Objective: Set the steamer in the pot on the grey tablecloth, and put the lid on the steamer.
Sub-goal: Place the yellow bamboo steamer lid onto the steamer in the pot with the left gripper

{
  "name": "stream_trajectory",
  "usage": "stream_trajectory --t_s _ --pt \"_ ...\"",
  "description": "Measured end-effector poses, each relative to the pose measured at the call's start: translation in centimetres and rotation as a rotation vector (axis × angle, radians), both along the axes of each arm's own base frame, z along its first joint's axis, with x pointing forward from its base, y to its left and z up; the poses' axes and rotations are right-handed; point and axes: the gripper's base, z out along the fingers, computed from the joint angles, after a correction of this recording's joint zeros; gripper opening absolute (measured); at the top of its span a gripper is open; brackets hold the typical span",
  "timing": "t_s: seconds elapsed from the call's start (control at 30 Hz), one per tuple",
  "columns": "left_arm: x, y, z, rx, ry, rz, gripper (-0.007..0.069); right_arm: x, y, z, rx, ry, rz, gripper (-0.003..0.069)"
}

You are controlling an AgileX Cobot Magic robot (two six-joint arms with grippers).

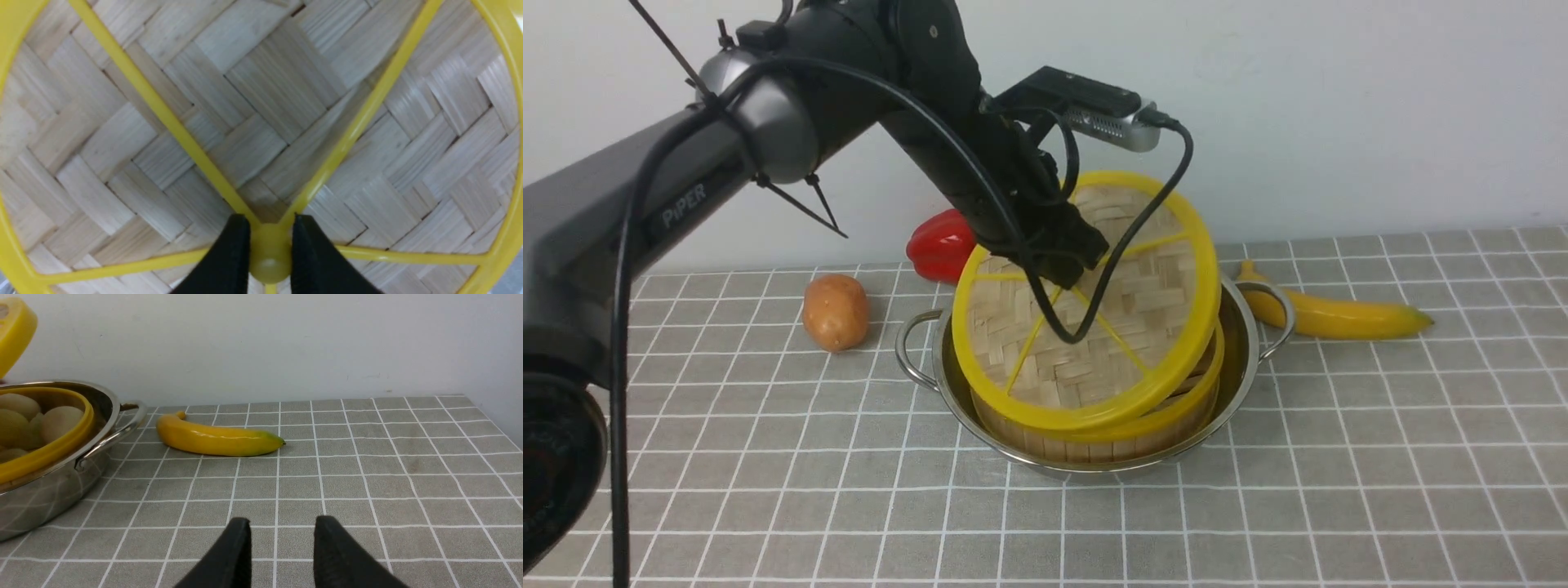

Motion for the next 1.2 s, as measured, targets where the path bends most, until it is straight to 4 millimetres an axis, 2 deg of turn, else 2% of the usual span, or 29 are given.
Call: stream_trajectory --t_s 0.17,0.73,1.2 --pt "0.5 -0.2 -1.4 0.017 0.018 0.0 0.0117 0.0 0.0 0.0 0.0 0.0 0.0 0.024" --pt "0.2 -1.9 -1.5 0.012 -0.044 -0.074 0.0117 0.0 0.0 0.0 0.0 0.0 0.0 0.024" --pt "0.6 -1.9 -1.4 0.024 -0.091 -0.071 0.0117 0.0 0.0 0.0 0.0 0.0 0.0 0.024"
